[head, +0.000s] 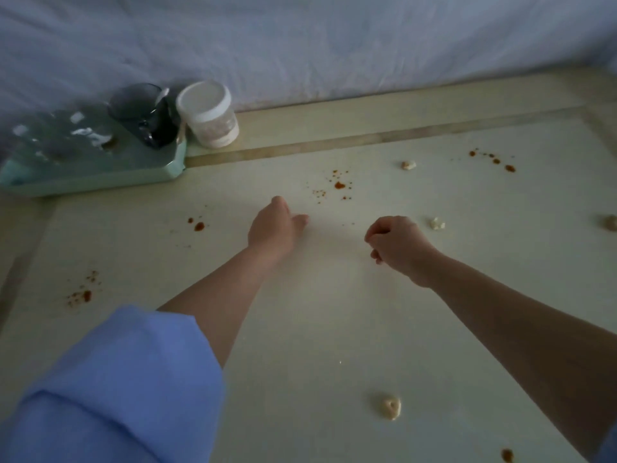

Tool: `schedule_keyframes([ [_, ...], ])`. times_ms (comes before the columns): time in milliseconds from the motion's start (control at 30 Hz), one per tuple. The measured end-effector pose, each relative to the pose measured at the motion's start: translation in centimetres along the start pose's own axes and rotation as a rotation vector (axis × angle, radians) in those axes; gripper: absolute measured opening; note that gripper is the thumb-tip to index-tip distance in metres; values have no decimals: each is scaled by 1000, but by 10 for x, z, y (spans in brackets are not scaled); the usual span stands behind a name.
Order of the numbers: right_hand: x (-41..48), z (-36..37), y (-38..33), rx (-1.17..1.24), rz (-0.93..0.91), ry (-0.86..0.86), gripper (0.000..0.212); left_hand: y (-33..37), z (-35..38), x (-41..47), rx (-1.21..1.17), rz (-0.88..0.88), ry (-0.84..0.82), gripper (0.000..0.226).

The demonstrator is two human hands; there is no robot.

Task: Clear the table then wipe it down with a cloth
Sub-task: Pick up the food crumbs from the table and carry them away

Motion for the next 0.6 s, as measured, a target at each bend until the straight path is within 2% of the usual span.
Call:
schedule_keyframes([
  [133, 11, -57, 23, -6, 11, 214, 12, 3, 8, 8, 112, 34, -27, 27],
  [267, 20, -86, 41, -46, 38, 327, 23, 11, 4, 8, 52, 60, -26, 21],
  [367, 25, -88, 45, -67, 47, 310, 25, 40, 12, -2, -250, 76, -119, 18],
  [467, 30, -88, 47, -79, 45, 295, 15, 79, 25, -9, -586, 6, -222, 21],
  [600, 34, -87, 49, -112, 39, 257, 9, 124, 45, -7, -841, -38, -297, 13],
])
Point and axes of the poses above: each hand's wrist, its own x-axis towards the middle knuckle, its own z-axis out of the palm, y = z × x, the point moved 6 cm from there along x, towards the middle knuckle, and after that the axes turned 6 degrees about x, right-handed, at the moved point
